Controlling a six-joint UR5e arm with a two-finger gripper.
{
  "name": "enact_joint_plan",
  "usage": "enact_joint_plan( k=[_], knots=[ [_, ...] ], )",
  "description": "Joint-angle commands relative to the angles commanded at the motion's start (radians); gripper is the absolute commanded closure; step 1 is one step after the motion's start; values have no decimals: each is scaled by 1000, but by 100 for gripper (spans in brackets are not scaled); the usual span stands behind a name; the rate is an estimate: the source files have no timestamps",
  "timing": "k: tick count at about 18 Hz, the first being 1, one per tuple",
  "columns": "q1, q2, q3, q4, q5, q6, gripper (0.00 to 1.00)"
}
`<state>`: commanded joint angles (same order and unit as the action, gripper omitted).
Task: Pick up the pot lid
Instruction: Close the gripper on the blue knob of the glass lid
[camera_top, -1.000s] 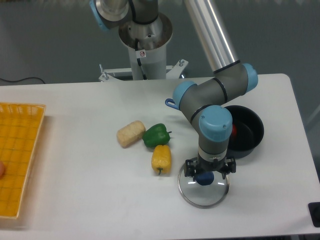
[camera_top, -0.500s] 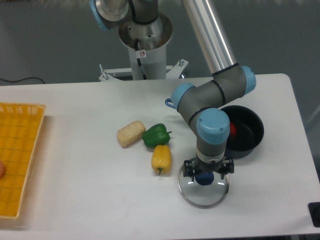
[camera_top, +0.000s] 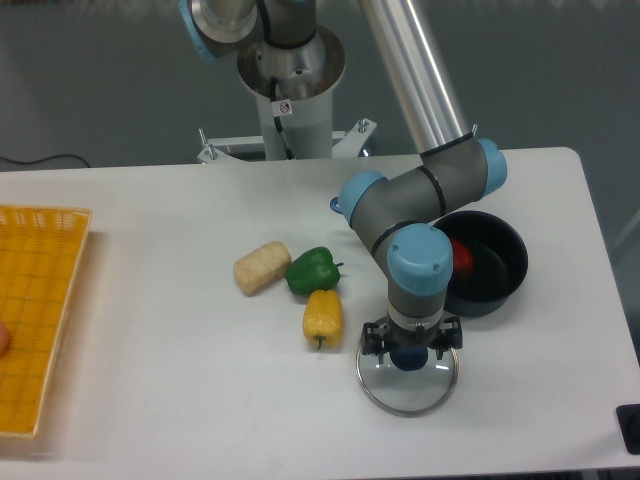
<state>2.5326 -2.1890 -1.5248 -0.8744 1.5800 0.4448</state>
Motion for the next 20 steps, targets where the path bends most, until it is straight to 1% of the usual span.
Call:
enact_joint_plan(
  k=[1, 4, 8, 9, 11, 14, 16, 18, 20],
  knots=[
    [0, 0, 0, 0, 0, 3, 3],
    [0, 0, 0, 0, 0, 3, 11],
    [0, 2, 0, 0, -2, 3, 15],
    [0, 2, 0, 0, -2, 2, 19],
    [0, 3, 0, 0, -2, 3, 21],
    [0, 2, 0, -2, -2, 0, 30],
    [0, 2, 0, -2, -2, 2, 31],
    [0, 2, 0, -2, -2, 0, 38],
    [0, 3, -2, -2, -2, 3, 38]
  ],
)
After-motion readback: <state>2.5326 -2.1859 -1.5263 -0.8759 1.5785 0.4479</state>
